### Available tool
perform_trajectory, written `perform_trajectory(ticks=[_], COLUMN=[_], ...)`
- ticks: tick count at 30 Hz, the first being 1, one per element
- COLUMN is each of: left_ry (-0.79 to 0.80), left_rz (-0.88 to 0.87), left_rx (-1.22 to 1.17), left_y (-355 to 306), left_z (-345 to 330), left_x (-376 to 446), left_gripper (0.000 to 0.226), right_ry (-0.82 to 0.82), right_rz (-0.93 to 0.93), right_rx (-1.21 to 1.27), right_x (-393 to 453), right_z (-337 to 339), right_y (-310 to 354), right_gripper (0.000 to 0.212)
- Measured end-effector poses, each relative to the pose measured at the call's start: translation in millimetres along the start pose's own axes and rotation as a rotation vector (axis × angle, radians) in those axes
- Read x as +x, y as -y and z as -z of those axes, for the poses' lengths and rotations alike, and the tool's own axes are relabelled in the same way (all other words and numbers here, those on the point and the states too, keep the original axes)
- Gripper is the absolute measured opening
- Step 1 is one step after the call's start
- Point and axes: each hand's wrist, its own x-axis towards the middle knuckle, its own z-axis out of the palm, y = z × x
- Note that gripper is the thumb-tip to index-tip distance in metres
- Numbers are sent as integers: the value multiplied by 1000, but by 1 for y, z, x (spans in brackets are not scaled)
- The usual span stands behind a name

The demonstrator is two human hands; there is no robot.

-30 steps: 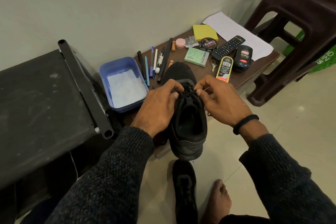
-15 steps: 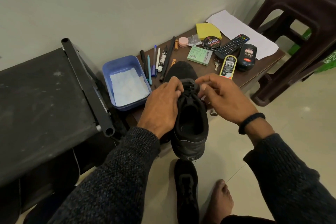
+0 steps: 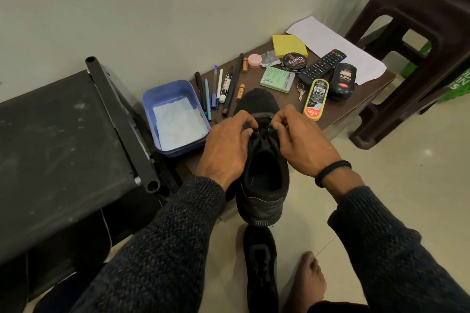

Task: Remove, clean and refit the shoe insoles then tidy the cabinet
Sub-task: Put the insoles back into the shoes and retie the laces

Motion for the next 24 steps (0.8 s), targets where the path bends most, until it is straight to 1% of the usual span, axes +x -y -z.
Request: perform_trajectory(ticks=[6, 8, 12, 15, 16, 17, 20, 21, 22, 23, 24], left_ry=[-2, -17, -24, -29, -50, -80, -143, -138, -118, -91, -64], left_rz=[-80, -62, 25, 11, 19, 32, 115, 142, 167, 192, 222], left_rx=[82, 76, -28, -27, -24, -21, 44, 91, 132, 156, 168], left_y=[0, 1, 3, -1, -3, -6, -8, -8, -9, -12, -15], left_z=[-3, -4, 1, 9, 11, 13, 18, 19, 19, 19, 19], left_x=[1, 1, 0, -2, -2, -3, -9, -12, -17, -22, -27], left_gripper=[7, 7, 8, 10, 13, 18, 35, 43, 52, 58, 62], right_ry=[10, 7, -26, 0, 26, 71, 308, 366, 388, 361, 286], right_rz=[11, -16, -172, -167, -156, -140, -102, -97, -96, -91, -76], right_rx=[13, 40, 251, 256, 284, 311, 287, 228, 136, 25, -75], right_x=[-2, -1, 1, 1, 1, 2, 1, -1, -4, -8, -10], right_z=[2, 1, 7, 15, 19, 24, 40, 42, 41, 36, 29], right_y=[-1, 1, 3, 6, 8, 11, 20, 22, 25, 27, 29], right_gripper=[4, 5, 10, 15, 20, 31, 78, 88, 93, 93, 88])
